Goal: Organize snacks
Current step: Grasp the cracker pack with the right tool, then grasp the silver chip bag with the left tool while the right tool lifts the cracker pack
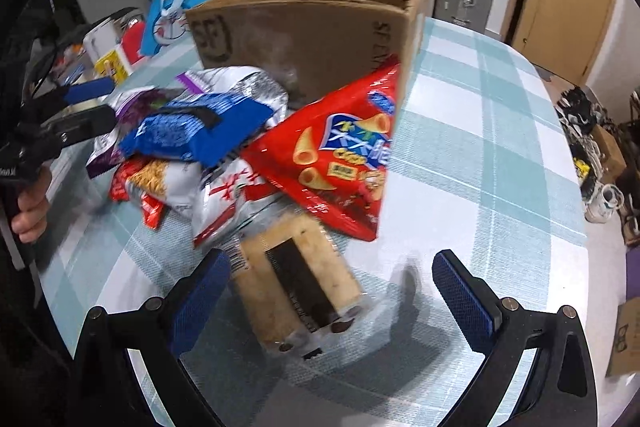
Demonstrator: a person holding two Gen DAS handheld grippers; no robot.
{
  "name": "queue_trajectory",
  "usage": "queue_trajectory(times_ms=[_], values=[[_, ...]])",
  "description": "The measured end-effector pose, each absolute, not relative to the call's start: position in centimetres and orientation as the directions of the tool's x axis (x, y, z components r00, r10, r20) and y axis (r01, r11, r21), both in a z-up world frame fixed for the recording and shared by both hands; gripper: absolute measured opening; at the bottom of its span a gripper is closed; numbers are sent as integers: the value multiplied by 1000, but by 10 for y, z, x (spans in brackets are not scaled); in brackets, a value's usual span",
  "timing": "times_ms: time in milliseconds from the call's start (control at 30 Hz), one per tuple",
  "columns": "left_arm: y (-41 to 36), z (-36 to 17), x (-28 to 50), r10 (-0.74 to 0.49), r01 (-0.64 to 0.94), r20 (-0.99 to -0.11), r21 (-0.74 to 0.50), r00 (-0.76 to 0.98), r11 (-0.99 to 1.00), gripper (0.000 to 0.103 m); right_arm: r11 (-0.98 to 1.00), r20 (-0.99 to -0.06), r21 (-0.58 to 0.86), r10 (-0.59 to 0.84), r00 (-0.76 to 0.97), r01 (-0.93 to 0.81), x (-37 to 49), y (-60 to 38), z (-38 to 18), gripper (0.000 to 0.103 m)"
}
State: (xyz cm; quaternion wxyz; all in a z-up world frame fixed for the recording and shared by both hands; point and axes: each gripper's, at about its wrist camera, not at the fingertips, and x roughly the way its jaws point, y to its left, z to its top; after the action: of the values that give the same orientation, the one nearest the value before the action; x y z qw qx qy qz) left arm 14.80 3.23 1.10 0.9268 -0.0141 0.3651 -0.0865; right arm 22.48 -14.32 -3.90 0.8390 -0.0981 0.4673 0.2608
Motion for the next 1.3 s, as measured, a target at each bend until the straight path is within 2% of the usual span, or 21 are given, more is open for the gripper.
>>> queue_trajectory(times_ms=[233, 433, 567, 733, 900, 1000, 1133, 1300], values=[[34, 9, 150, -176, 148, -681, -100, 711, 984, 102, 774, -832, 133, 426, 355, -619, 209, -130, -40, 103], [34, 6, 151, -177, 151, -690, -98, 702, 984, 102, 744, -843, 100, 417, 341, -661, 198, -122, -42, 101], [34, 5, 152, -177, 149, -693, -101, 699, 984, 102, 736, -836, 112, 433, 338, -667, 193, -122, -41, 89], [34, 5, 152, -178, 150, -693, -101, 699, 983, 102, 744, -842, 125, 430, 327, -656, 199, -124, -44, 86], [34, 4, 152, -176, 151, -695, -97, 697, 984, 102, 741, -856, 55, 380, 351, -669, 195, -120, -47, 80], [34, 3, 153, -181, 154, -694, -102, 697, 983, 102, 733, -854, 41, 379, 357, -679, 192, -120, -46, 74], [35, 2, 152, -178, 149, -694, -102, 697, 984, 102, 700, -846, 34, 400, 352, -713, 184, -124, -45, 60], [36, 3, 151, -180, 146, -690, -108, 701, 983, 102, 658, -829, -1, 420, 368, -753, 172, -124, -44, 58]])
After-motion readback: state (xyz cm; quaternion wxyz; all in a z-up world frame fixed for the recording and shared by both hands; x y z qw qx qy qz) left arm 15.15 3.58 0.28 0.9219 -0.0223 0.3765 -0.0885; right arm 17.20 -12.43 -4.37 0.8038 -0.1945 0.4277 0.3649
